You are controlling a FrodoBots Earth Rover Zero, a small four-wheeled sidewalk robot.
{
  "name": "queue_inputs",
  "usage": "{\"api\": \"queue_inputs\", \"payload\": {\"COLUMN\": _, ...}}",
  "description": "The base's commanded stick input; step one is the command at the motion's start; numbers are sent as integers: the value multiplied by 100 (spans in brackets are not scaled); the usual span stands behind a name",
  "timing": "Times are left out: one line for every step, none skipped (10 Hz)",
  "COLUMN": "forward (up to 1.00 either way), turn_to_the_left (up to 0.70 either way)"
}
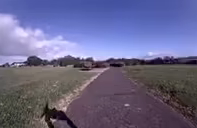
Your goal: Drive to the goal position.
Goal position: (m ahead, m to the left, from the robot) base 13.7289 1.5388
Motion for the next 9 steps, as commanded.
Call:
{"api": "queue_inputs", "payload": {"forward": 70, "turn_to_the_left": -14}}
{"api": "queue_inputs", "payload": {"forward": 70, "turn_to_the_left": -12}}
{"api": "queue_inputs", "payload": {"forward": 70, "turn_to_the_left": -6}}
{"api": "queue_inputs", "payload": {"forward": 70, "turn_to_the_left": 0}}
{"api": "queue_inputs", "payload": {"forward": 70, "turn_to_the_left": 0}}
{"api": "queue_inputs", "payload": {"forward": 70, "turn_to_the_left": 0}}
{"api": "queue_inputs", "payload": {"forward": 70, "turn_to_the_left": 0}}
{"api": "queue_inputs", "payload": {"forward": 70, "turn_to_the_left": 0}}
{"api": "queue_inputs", "payload": {"forward": 70, "turn_to_the_left": 0}}
